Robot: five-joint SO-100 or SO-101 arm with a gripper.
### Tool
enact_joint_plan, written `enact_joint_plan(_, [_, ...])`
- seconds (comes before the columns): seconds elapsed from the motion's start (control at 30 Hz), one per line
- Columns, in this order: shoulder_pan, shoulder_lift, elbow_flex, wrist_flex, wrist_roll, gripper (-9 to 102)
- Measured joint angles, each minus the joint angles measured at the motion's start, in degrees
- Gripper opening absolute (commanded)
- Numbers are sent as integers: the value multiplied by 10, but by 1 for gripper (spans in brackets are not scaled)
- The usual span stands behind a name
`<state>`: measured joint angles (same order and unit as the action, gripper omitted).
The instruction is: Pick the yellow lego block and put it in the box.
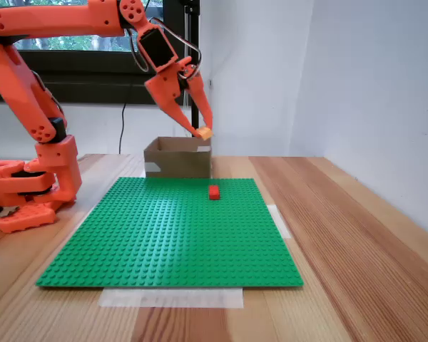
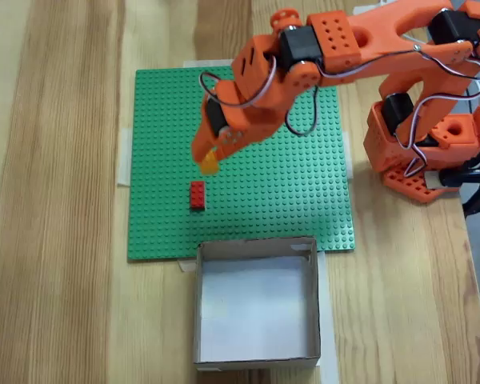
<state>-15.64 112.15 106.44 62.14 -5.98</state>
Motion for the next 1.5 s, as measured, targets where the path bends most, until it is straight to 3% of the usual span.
enact_joint_plan(0.7, [-238,-12,0,-30,42,-1])
enact_joint_plan(1.5, [-309,-338,-250,90,103,-1])
